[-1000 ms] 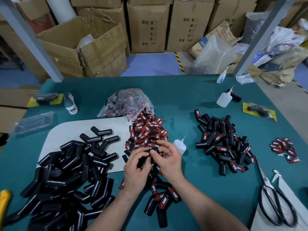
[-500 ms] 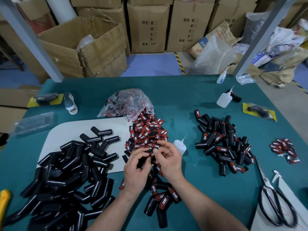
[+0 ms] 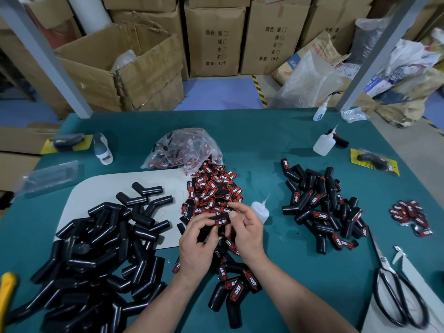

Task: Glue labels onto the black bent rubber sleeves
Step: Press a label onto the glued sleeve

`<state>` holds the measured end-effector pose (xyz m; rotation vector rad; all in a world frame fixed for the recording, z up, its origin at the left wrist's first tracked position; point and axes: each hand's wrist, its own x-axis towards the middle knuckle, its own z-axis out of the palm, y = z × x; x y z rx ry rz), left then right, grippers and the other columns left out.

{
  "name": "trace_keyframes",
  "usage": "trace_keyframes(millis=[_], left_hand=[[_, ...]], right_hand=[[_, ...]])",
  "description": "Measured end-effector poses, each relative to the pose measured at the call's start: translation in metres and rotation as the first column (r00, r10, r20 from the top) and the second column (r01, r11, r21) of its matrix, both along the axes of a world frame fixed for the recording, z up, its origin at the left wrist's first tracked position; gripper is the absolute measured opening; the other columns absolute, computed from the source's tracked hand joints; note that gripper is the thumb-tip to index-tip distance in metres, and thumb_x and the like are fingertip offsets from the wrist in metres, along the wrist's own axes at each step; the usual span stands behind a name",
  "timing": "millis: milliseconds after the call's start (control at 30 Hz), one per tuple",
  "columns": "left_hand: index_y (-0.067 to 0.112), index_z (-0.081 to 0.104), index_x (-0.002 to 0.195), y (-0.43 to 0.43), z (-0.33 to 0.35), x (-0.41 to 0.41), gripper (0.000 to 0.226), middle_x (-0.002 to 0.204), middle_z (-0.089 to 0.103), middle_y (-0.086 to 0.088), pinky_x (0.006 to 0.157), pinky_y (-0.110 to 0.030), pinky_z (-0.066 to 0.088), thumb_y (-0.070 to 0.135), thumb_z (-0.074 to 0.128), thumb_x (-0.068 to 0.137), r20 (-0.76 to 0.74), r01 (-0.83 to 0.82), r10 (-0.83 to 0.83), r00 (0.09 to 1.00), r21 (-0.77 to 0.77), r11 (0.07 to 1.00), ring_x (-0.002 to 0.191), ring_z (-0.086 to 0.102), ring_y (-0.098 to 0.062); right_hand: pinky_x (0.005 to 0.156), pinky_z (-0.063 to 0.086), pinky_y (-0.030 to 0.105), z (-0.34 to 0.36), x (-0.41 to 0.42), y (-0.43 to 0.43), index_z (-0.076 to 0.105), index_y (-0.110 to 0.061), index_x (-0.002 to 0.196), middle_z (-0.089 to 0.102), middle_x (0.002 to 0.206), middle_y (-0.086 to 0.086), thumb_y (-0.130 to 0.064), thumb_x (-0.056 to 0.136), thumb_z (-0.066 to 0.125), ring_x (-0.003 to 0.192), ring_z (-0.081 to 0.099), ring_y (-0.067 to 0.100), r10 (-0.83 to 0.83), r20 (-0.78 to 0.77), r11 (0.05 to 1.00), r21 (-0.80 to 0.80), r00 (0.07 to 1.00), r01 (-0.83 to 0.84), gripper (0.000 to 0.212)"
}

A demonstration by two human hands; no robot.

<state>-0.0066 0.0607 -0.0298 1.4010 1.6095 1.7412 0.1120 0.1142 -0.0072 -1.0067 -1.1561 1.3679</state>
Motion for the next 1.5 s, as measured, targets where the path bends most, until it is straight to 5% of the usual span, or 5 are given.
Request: trace_keyframes(millis=[367, 900, 1100, 1267, 1500], left_hand=[[0.027, 0.068, 0.102, 0.002, -0.007, -0.002, 0.015, 0.116, 0.069, 0.011, 0.099, -0.023, 0.049, 0.019, 0.068, 0.089, 0.012, 0.006, -0.006, 1.0, -0.009, 1.0, 0.112, 0.068, -0.021], [0.04, 0.066, 0.106, 0.004, -0.012, -0.003, 0.025, 0.118, 0.069, 0.013, 0.099, -0.022, 0.049, 0.021, 0.069, 0.09, 0.013, 0.014, -0.014, 1.0, -0.015, 1.0, 0.113, 0.067, -0.018], [0.033, 0.063, 0.119, 0.003, -0.018, 0.0, 0.033, 0.119, 0.071, 0.002, 0.097, -0.024, 0.052, 0.023, 0.072, 0.089, 0.192, 0.04, -0.024, 0.981, -0.082, 0.996, 0.115, 0.068, -0.024], [0.033, 0.06, 0.122, 0.002, -0.015, 0.0, 0.038, 0.119, 0.071, -0.002, 0.097, -0.022, 0.052, 0.021, 0.074, 0.088, 0.223, 0.052, -0.038, 0.974, -0.059, 0.997, 0.115, 0.068, -0.024], [0.039, 0.064, 0.117, 0.001, -0.009, -0.001, 0.031, 0.121, 0.069, 0.008, 0.1, -0.024, 0.05, 0.024, 0.069, 0.091, 0.11, 0.033, -0.025, 0.994, -0.073, 0.997, 0.117, 0.066, -0.022]], right_hand=[[0.049, 0.046, 0.019, -0.003, -0.001, 0.001, 0.065, -0.016, 0.107, 0.067, 0.066, -0.001, 0.007, 0.09, 0.064, 0.044, 0.049, 0.007, 0.014, -0.005, 1.0, -0.02, 1.0, -0.014, 0.029], [0.049, 0.045, 0.019, 0.001, -0.001, 0.001, 0.067, -0.02, 0.106, 0.068, 0.067, 0.0, 0.003, 0.09, 0.065, 0.045, 0.049, 0.007, 0.015, 0.004, 1.0, -0.022, 1.0, -0.014, 0.028], [0.051, 0.045, 0.019, 0.0, -0.002, 0.001, 0.071, -0.032, 0.102, 0.068, 0.067, -0.001, -0.008, 0.086, 0.067, 0.047, 0.049, 0.007, 0.009, 0.0, 1.0, -0.013, 1.0, -0.009, 0.029], [0.051, 0.045, 0.02, 0.0, -0.001, 0.0, 0.068, -0.023, 0.105, 0.068, 0.067, 0.0, -0.004, 0.088, 0.067, 0.047, 0.049, 0.008, 0.006, 0.001, 1.0, -0.005, 1.0, -0.006, 0.025], [0.052, 0.045, 0.02, 0.0, 0.0, 0.001, 0.065, -0.015, 0.107, 0.068, 0.067, 0.001, 0.007, 0.091, 0.064, 0.047, 0.049, 0.008, 0.006, 0.018, 1.0, -0.014, 1.0, -0.006, 0.027]])
